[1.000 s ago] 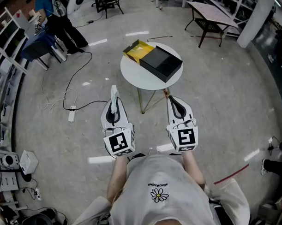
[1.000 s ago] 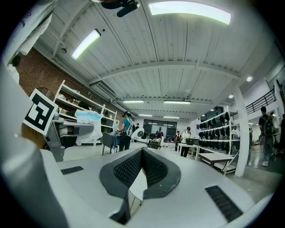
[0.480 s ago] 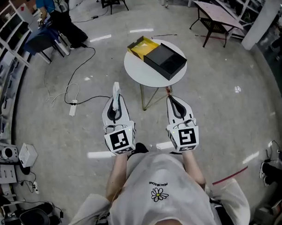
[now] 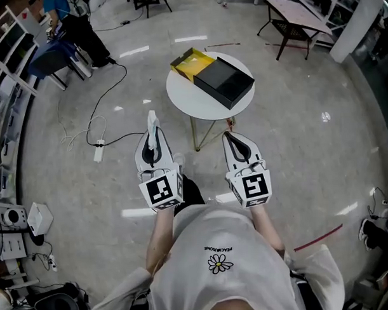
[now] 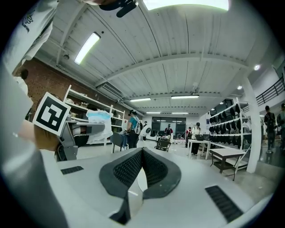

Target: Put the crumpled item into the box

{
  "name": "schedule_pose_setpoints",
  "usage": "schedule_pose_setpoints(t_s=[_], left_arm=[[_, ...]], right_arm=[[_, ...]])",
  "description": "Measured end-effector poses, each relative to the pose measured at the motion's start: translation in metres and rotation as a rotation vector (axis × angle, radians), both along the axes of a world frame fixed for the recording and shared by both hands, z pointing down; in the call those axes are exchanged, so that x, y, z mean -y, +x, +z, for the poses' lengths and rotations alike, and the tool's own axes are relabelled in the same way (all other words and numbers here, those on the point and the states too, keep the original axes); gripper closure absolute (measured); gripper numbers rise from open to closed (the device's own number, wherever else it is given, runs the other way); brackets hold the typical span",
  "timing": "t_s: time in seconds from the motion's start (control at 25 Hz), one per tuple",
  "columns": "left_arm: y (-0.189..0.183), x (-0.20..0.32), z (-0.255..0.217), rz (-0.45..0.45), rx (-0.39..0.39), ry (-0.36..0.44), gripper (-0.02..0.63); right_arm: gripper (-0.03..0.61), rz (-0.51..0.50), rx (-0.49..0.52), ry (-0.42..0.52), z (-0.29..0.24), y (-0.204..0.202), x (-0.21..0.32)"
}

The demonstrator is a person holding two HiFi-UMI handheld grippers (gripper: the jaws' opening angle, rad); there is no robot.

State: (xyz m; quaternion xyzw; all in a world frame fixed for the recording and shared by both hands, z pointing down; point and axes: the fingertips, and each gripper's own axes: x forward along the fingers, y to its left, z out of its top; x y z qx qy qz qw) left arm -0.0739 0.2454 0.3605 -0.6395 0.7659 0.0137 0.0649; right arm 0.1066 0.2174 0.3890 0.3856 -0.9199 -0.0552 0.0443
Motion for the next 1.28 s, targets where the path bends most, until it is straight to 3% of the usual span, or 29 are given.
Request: schedule_pose_setpoints(t_s=[0.4, 0.56, 1.08, 1.28], left_arm=[[-0.043, 0.098, 0.005, 0.018, -0.040, 0.029, 0.568], [-0.057, 0.140, 0.004, 0.032, -0.053, 0.031, 0.568], [-0.164, 0.333, -0.003, 0.139, -0.055, -0.021, 0.568], [-0.200, 0.392, -0.009, 0.171, -0.034, -0.018, 0.568]], right_arm=[[0.577, 0.064, -0.061, 0.043, 0.003, -0.017, 0.078], [0.577, 0.102, -0.038, 0.025, 0.000, -0.024, 0.126], [0.577, 0.236, -0.020, -0.055, -0.017, -0.121, 0.312], [0.577, 0.301, 0.002, -0.053, -0.023, -0.141, 0.369]])
